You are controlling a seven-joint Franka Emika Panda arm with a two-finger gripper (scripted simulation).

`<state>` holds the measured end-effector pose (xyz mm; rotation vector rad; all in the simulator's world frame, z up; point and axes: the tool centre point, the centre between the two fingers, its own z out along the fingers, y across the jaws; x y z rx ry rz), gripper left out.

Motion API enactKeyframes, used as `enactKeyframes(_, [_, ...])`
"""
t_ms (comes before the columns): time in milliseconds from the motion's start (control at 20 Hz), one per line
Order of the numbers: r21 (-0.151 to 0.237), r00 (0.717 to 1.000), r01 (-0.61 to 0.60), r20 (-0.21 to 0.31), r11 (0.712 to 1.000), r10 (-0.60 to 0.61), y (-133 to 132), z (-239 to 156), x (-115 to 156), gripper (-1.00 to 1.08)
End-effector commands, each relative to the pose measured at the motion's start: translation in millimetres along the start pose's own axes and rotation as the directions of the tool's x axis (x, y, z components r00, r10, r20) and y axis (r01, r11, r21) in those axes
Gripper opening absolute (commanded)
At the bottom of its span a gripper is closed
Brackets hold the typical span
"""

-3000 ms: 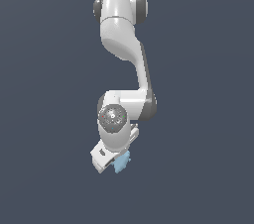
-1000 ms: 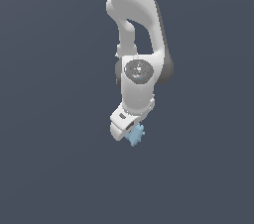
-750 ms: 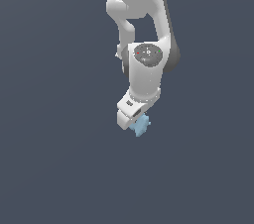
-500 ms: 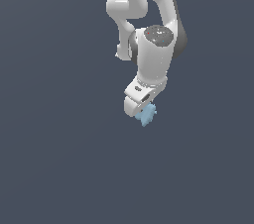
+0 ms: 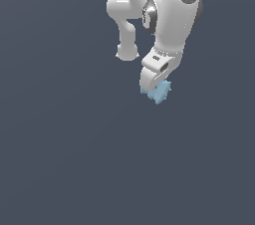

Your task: Pick up the object and move it to a goal position.

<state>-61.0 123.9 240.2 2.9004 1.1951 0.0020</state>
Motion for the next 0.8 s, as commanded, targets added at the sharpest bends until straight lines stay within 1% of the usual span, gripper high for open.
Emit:
enactKeyframes(0, [0.000, 1.000, -0.001, 0.001, 1.000, 0.001, -18.7, -14.3, -2.8, -1.00])
enactKeyframes(350, [0.002, 1.000, -0.001, 0.001, 1.000, 0.001, -56.3, -44.3, -6.3, -1.00])
enactKeyframes(550, [0.004, 1.000, -0.001, 0.000, 1.000, 0.001, -68.0, -54.2, -6.8, -1.00])
enactKeyframes(750, [0.004, 1.000, -0.001, 0.000, 1.000, 0.001, -72.1, -58.0, -6.4, -1.00])
